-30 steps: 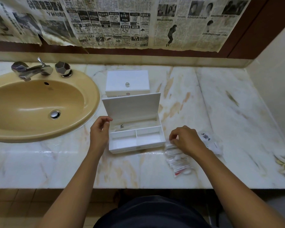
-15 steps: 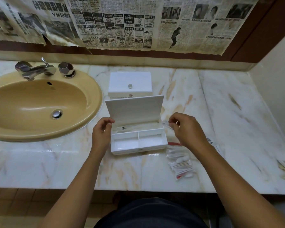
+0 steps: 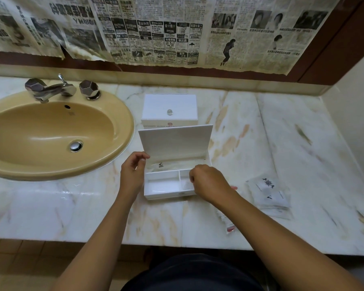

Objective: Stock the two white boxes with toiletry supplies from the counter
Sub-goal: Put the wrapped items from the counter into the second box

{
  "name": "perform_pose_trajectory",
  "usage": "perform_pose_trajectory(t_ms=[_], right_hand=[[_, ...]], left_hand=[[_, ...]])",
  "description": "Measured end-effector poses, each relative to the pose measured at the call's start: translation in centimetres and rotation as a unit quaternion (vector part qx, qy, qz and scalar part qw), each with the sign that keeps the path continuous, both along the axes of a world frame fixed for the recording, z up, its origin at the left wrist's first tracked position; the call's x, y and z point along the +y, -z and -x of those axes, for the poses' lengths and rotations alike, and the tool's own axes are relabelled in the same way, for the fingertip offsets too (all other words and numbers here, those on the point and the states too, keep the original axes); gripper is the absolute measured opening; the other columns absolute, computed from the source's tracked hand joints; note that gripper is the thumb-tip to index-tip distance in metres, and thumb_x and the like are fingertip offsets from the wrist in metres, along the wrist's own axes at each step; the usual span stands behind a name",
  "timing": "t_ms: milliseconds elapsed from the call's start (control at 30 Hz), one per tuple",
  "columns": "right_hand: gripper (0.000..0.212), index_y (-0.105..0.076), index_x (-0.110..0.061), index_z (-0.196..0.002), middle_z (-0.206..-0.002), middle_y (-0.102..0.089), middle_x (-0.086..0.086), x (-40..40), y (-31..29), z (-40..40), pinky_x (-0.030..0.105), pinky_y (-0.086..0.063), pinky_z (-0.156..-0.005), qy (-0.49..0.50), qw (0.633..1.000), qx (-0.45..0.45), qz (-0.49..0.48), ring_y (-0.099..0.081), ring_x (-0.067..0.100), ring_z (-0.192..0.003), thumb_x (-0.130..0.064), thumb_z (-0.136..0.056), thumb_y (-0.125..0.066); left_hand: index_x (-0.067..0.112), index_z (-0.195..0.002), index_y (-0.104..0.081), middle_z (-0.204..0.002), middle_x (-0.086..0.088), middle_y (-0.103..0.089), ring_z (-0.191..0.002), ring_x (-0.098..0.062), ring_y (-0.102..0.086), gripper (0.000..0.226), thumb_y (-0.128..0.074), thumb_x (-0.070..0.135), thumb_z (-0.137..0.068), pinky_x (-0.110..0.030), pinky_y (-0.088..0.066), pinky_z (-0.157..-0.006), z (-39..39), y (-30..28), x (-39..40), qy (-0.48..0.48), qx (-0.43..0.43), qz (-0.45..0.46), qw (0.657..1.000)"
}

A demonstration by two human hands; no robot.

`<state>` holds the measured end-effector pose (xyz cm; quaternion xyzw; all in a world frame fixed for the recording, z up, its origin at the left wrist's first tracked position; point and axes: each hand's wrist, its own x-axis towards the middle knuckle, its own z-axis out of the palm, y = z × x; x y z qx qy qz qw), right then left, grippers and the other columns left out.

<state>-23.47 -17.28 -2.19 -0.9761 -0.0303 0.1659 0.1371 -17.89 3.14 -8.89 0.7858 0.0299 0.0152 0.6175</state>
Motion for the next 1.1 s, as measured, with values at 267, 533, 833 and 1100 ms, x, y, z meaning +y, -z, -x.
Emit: perform_pose_trajectory(t_ms=[267,533,833,1100], right_hand=[[0.029,-0.056,-0.014,-0.066,-0.077,-0.057,0.007,0.5,1.2,-0.1,0.03,-0.04,-0.065,0.031,0.996,0.064,-0.058,-0.053,0.025,-0.074,-0.018,-0.094,-0.048],[0.023,-0.07,-0.019,-0.101,-0.095,-0.07,-0.001,-0.8,0.4,0.7,0.026,-0.048,-0.074,0.061,0.987,-0.007,-0.148,-0.061,0.016,-0.084,-0.03,-0.096,-0.051],[0.016,-0.069,-0.017,-0.097,-0.095,-0.068,-0.001,-6.0,-1.3,-0.2,0.028,-0.047,-0.068,0.224,0.966,-0.093,-0.083,-0.059,0.018,-0.078,-0.016,-0.087,-0.056],[0.025,-0.068,-0.02,-0.111,-0.119,-0.062,-0.001,-7.4,1.9,1.2,0.03,-0.045,-0.086,0.153,0.986,0.07,0.008,-0.057,0.021,-0.11,-0.027,-0.087,-0.067]], left_hand=[[0.024,-0.085,-0.063,-0.094,0.01,-0.064,-0.091,-0.003,-0.059,0.033,-0.045,-0.002,-0.095,-0.007,-0.042,-0.081,0.0,-0.1,0.0,0.002,-0.002,-0.004,1.0],[0.024,-0.086,-0.063,-0.095,0.01,-0.064,-0.095,-0.004,-0.059,0.032,-0.045,-0.001,-0.095,-0.013,-0.043,-0.084,0.1,-0.2,0.0,-0.002,0.008,-0.008,1.0],[0.023,-0.09,-0.064,-0.094,0.007,-0.065,-0.08,-0.007,-0.056,0.029,-0.047,0.0,-0.096,-0.021,-0.042,-0.077,0.1,0.0,0.0,0.002,0.003,-0.012,1.0],[0.018,-0.11,-0.065,-0.107,0.004,-0.065,-0.103,-0.007,-0.059,0.024,-0.052,0.002,-0.097,-0.032,-0.047,-0.097,1.2,-0.4,-0.2,-0.012,0.042,0.038,0.998]])
